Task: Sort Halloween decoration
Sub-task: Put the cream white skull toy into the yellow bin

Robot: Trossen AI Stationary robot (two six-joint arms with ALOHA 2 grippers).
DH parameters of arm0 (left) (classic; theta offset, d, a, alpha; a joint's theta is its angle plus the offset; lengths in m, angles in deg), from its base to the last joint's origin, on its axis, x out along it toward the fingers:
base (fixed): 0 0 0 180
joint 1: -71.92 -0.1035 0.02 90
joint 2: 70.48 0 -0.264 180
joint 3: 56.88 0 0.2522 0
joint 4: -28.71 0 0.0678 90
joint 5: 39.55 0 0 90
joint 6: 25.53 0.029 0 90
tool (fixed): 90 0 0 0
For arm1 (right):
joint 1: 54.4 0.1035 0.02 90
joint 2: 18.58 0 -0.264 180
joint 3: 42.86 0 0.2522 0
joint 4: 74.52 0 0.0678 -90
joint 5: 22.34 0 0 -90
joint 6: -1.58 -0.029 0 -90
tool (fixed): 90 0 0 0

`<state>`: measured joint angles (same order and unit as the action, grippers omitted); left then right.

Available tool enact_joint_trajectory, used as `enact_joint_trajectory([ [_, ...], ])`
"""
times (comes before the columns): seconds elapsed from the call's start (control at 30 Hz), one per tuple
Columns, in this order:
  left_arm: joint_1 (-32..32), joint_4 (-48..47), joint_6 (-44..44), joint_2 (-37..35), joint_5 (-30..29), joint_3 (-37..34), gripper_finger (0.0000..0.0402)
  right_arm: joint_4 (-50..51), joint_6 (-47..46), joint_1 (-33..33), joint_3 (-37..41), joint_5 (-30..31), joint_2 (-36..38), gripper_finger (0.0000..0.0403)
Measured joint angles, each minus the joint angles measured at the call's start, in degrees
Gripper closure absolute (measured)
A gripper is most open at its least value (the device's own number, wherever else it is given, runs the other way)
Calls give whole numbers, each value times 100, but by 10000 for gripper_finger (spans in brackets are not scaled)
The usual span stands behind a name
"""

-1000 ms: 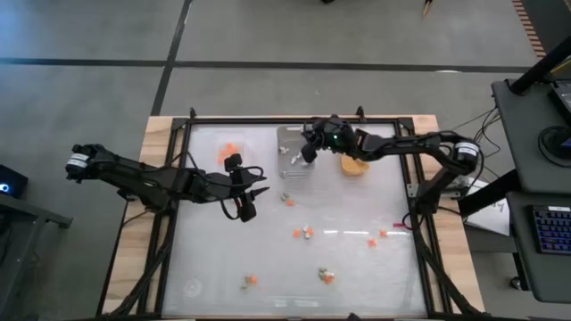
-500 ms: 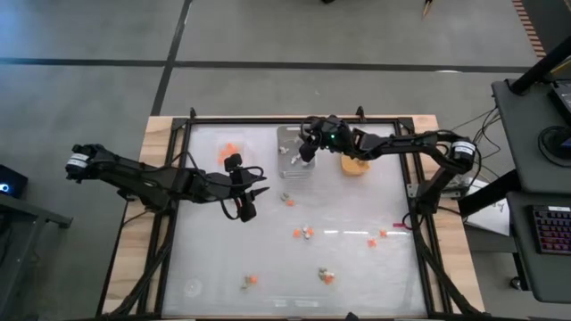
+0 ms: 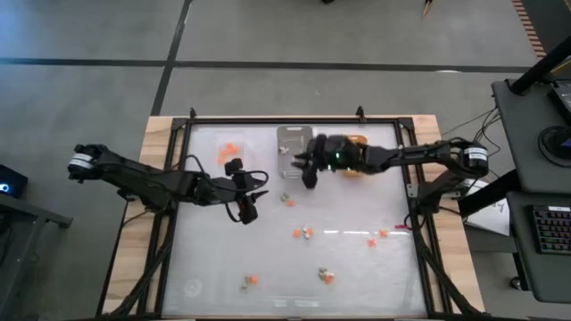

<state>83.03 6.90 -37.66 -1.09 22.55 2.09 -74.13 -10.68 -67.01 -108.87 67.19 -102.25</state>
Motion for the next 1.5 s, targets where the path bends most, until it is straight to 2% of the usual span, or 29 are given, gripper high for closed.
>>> enact_joint_trajectory([
  [0.17, 33, -1, -36, 285, 81, -224, 280, -20, 33, 698, 100, 50, 168, 295],
  [0.33, 33, 262, 379, 772, 907, -368, 280, -19, 30, 1222, 162, 48, 191, 304],
  [0.43, 37, 652, 684, 1150, 1498, -459, 280, 9, 28, 1448, 210, 52, 193, 307],
  [0.5, 45, 981, 865, 1435, 1676, -491, 280, 40, 24, 1575, 237, 56, 193, 307],
  [0.73, 49, 2039, 1258, 2449, 1670, -497, 280, 114, -125, 1895, 286, 57, 198, 312],
  [0.93, 49, 2720, 1296, 3009, 1312, -497, 280, 109, -99, 2107, 365, 58, 311, 317],
  [1.2, 22, 3887, 1583, 3093, 1288, -757, 280, 18, 37, 2223, 757, 201, 683, 317],
  [1.5, -320, 5700, 1602, 3073, 1190, -1630, 280, -725, 211, 2224, 1243, 289, 861, 321],
])
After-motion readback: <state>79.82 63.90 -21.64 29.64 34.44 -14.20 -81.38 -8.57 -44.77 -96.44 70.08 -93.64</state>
